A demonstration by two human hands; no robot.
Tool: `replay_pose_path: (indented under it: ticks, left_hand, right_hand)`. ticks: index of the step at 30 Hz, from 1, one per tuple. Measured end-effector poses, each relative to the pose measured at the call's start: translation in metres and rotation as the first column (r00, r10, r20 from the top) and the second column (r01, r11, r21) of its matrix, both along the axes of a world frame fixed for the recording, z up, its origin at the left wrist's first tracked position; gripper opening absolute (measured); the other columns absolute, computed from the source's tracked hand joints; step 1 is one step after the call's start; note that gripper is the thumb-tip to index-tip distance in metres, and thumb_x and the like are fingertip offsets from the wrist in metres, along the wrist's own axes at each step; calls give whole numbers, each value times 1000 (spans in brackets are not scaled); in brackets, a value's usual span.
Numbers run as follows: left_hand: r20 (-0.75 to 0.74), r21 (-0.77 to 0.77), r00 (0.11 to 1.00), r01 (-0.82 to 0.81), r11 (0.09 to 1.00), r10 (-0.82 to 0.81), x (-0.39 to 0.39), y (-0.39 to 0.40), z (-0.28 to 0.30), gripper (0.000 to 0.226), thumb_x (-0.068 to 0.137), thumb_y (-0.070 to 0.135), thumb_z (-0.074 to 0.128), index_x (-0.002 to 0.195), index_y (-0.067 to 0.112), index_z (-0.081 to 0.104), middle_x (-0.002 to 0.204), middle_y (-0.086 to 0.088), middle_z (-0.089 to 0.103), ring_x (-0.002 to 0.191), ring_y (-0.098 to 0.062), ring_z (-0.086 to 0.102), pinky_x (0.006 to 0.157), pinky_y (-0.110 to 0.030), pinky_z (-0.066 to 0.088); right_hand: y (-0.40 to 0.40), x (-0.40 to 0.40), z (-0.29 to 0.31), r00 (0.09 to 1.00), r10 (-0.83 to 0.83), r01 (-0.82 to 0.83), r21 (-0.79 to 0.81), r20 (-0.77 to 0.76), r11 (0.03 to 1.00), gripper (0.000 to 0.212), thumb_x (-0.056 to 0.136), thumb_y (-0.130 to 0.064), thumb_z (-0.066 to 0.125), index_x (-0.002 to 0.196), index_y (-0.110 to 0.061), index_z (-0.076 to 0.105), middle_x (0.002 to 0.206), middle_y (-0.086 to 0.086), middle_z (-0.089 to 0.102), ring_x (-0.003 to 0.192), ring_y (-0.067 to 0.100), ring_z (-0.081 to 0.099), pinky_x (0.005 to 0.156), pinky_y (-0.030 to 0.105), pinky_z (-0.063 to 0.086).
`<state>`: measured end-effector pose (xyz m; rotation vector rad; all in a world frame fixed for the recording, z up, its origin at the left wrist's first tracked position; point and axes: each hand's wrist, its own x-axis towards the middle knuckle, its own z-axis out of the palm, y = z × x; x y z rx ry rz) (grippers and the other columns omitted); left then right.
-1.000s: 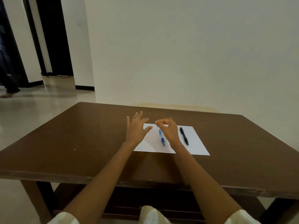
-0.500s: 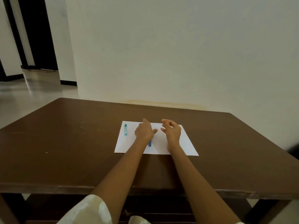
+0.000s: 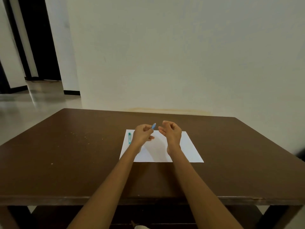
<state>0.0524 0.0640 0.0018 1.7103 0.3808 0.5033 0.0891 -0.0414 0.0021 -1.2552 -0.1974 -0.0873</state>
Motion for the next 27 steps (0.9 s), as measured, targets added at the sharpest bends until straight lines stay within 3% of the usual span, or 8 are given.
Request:
replay_pose_path:
  ticks: [2, 6, 12, 15, 27]
  left_hand:
    - [113, 3, 993, 23, 1000, -23, -12, -1, 3, 19, 89, 20, 60, 105, 11, 60, 102, -6, 65, 80, -17, 67, 72, -22, 53]
    - [254, 129, 966, -84, 988, 49, -24, -3, 3, 18, 88, 19, 61, 105, 13, 60, 97, 0, 64, 81, -12, 65, 70, -18, 54]
    - [384, 187, 914, -214, 959, 130, -29, -2, -6, 18, 87, 14, 63, 104, 18, 61, 90, 13, 61, 79, 1, 60, 65, -6, 46]
    - [422, 193, 897, -230, 954, 131, -31, 1, -12, 18, 86, 13, 64, 100, 22, 59, 88, 18, 59, 79, 3, 59, 65, -2, 46]
    - [426, 209, 886, -293, 933, 183, -33, 5, -19, 21, 85, 11, 64, 106, 9, 62, 96, 8, 59, 79, -2, 54, 65, 5, 41]
  right_hand:
    - [3, -4, 7, 1000, 26, -26, 32, -12, 999, 15, 90, -19, 60, 97, -6, 64, 92, 8, 72, 78, 24, 72, 74, 29, 60]
    - [10, -12, 18, 996, 87, -89, 67, 28, 994, 11, 92, -18, 57, 92, -8, 61, 88, 10, 74, 72, 26, 73, 69, 32, 61]
    - [14, -17, 21, 984, 149, -158, 85, 97, 984, 10, 92, -18, 58, 86, -11, 61, 80, 5, 75, 67, 25, 72, 60, 28, 59]
    - [17, -17, 18, 980, 152, -157, 33, 127, 987, 11, 92, -18, 58, 84, -11, 60, 78, 4, 75, 69, 23, 73, 60, 26, 58]
    - [21, -17, 15, 969, 150, -132, -100, 196, 986, 14, 93, -18, 56, 81, -12, 57, 73, -1, 73, 67, 19, 73, 60, 22, 58]
